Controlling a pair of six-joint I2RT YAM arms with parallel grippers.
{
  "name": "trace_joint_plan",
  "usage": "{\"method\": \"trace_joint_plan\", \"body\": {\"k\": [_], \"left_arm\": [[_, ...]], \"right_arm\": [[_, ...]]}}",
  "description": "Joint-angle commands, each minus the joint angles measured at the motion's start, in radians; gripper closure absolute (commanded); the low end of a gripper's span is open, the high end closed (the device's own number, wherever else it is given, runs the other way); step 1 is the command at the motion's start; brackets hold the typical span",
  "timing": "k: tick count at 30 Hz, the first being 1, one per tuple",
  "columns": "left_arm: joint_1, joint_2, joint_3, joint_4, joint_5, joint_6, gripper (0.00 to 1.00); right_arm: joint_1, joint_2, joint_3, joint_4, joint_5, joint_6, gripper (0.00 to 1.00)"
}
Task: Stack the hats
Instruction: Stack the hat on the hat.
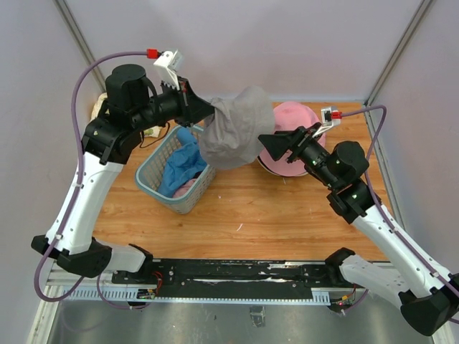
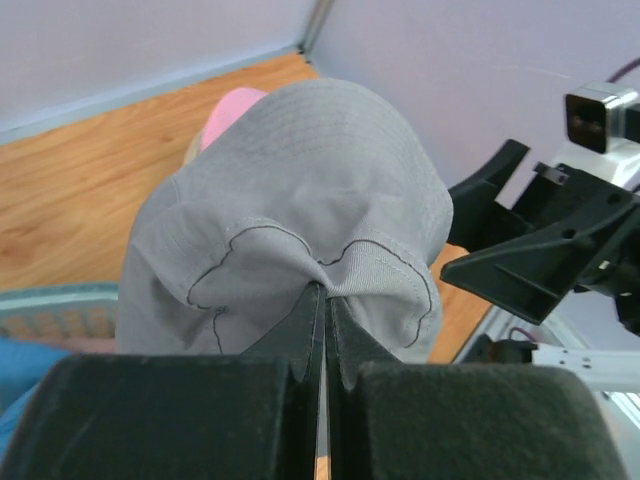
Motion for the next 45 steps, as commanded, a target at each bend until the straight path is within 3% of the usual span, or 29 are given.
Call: {"method": "trace_joint_plan", "body": {"k": [1, 5, 8, 9, 13, 17, 23, 28, 35, 45], "left_arm": [[0.000, 0.006, -0.028, 0.140, 0.200, -0.052, 1.00], [0.000, 0.013, -0.070, 0.217, 0.270, -0.080, 1.00], [-0.006, 0.025, -0.105, 0.290, 0.319, -0.113, 0.99], [-0.009, 0.032, -0.112, 0.313, 0.328, -0.125, 0.99], [-0.024, 0.082, -0.121, 0.387, 0.347, -0.158, 1.00], [-0.026, 0.152, -0.085, 0.416, 0.302, -0.158, 0.99], [-0.027, 0.279, 0.004, 0.420, 0.227, -0.144, 1.00], [-0.045, 0.418, 0.143, 0.389, 0.189, -0.128, 0.99], [-0.095, 0.647, 0.427, 0.275, 0.164, -0.092, 0.99], [-0.139, 0.743, 0.462, 0.297, 0.165, -0.093, 1.00]], "right_arm": [[0.010, -0.033, -0.023, 0.125, -0.018, 0.059, 0.21], [0.003, -0.034, -0.026, 0.158, -0.036, 0.095, 0.20], [-0.013, -0.010, -0.035, 0.211, -0.082, 0.145, 0.25], [-0.021, -0.001, -0.043, 0.239, -0.101, 0.167, 0.30], [-0.079, 0.039, -0.063, 0.347, -0.184, 0.275, 0.64], [-0.199, 0.070, -0.048, 0.376, -0.256, 0.332, 0.77], [-0.417, 0.194, -0.014, 0.489, -0.404, 0.462, 0.82], [-0.501, 0.295, -0.037, 0.628, -0.453, 0.560, 0.82], [-0.585, 0.312, -0.091, 0.658, -0.470, 0.578, 0.82], [-0.693, 0.286, -0.239, 0.702, -0.492, 0.601, 0.83]]}}
